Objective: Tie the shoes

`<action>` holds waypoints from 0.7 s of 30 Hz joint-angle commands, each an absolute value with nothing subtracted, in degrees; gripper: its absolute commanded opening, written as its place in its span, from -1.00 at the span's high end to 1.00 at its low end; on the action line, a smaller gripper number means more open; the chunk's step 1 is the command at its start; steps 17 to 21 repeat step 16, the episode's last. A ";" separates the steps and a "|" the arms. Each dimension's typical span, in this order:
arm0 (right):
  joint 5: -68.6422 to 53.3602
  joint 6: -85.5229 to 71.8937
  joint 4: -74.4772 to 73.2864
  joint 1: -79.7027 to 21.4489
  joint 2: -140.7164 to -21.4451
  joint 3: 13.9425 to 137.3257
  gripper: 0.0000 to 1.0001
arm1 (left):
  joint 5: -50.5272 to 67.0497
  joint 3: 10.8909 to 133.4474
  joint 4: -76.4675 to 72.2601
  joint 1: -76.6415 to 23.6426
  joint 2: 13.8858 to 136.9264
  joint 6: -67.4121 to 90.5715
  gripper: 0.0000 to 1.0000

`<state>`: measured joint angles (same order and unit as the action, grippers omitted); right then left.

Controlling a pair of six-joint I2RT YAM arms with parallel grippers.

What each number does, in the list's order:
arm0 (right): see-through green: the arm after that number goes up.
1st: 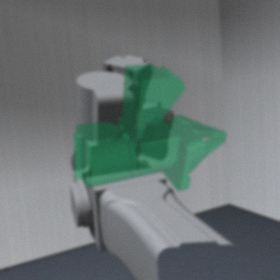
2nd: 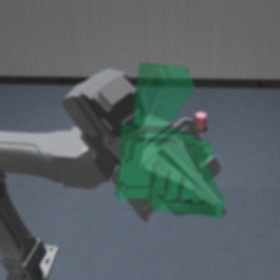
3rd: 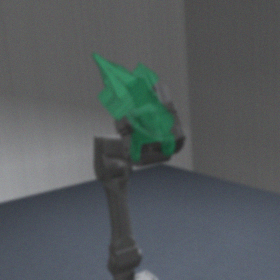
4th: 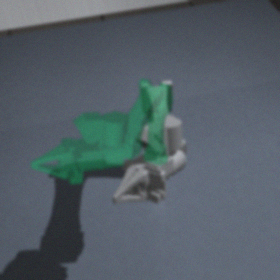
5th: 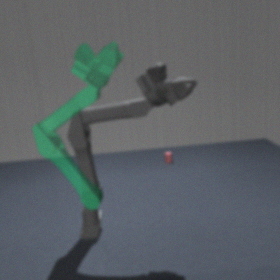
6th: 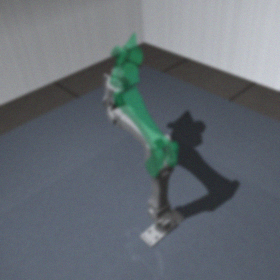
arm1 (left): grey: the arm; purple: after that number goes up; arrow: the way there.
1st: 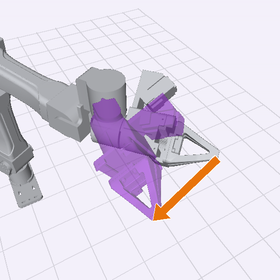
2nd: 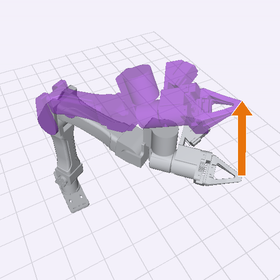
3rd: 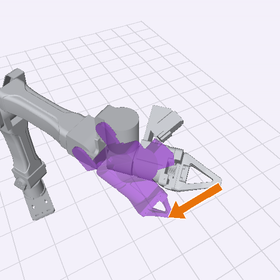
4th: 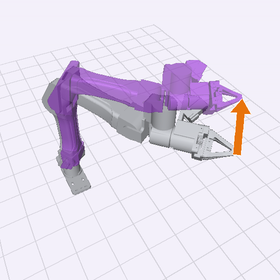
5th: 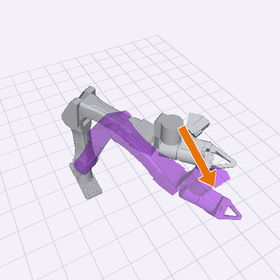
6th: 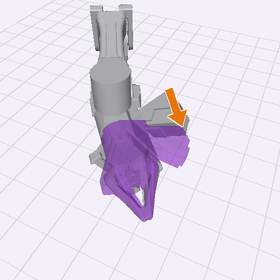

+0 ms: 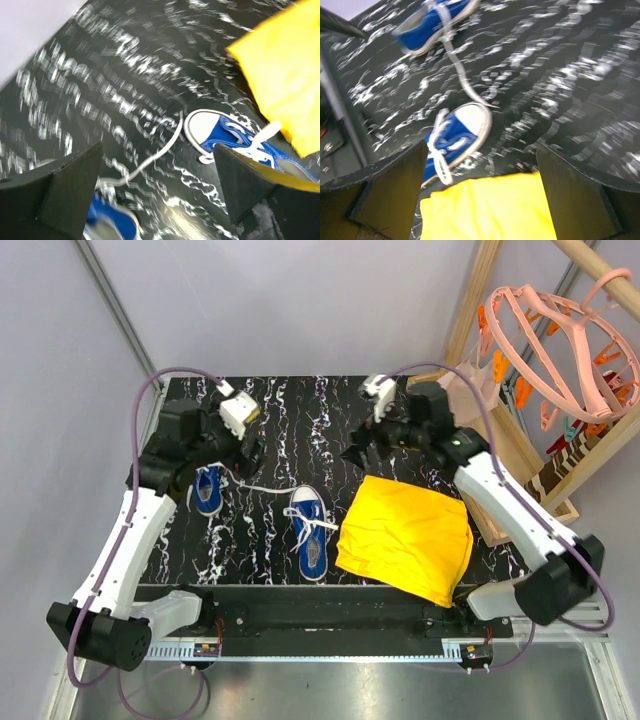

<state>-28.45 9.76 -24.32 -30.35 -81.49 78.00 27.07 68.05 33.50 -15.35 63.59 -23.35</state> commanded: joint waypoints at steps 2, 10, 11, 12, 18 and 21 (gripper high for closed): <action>-26.10 5.19 -25.31 -23.05 -73.14 68.22 -0.99 | 17.77 72.77 42.09 -10.64 65.04 -9.33 -0.98; -26.28 5.71 -25.75 -17.32 -60.56 50.55 -0.99 | 6.86 58.99 41.05 -10.20 60.91 -4.05 -0.98; -26.45 5.80 -25.84 -17.14 -59.25 49.75 -0.99 | 6.42 56.63 40.61 -10.11 60.21 -3.87 -0.98; -26.54 6.24 -25.84 -16.96 -58.72 48.62 -0.99 | 5.72 55.64 39.91 -10.19 59.42 -3.61 -0.98; -27.24 7.12 -25.93 -16.96 -58.01 48.69 -0.99 | 4.40 55.37 39.55 -10.20 58.54 -1.85 -0.98; -27.24 7.12 -25.93 -16.96 -58.01 48.69 -0.99 | 4.40 55.37 39.55 -10.20 58.54 -1.85 -0.98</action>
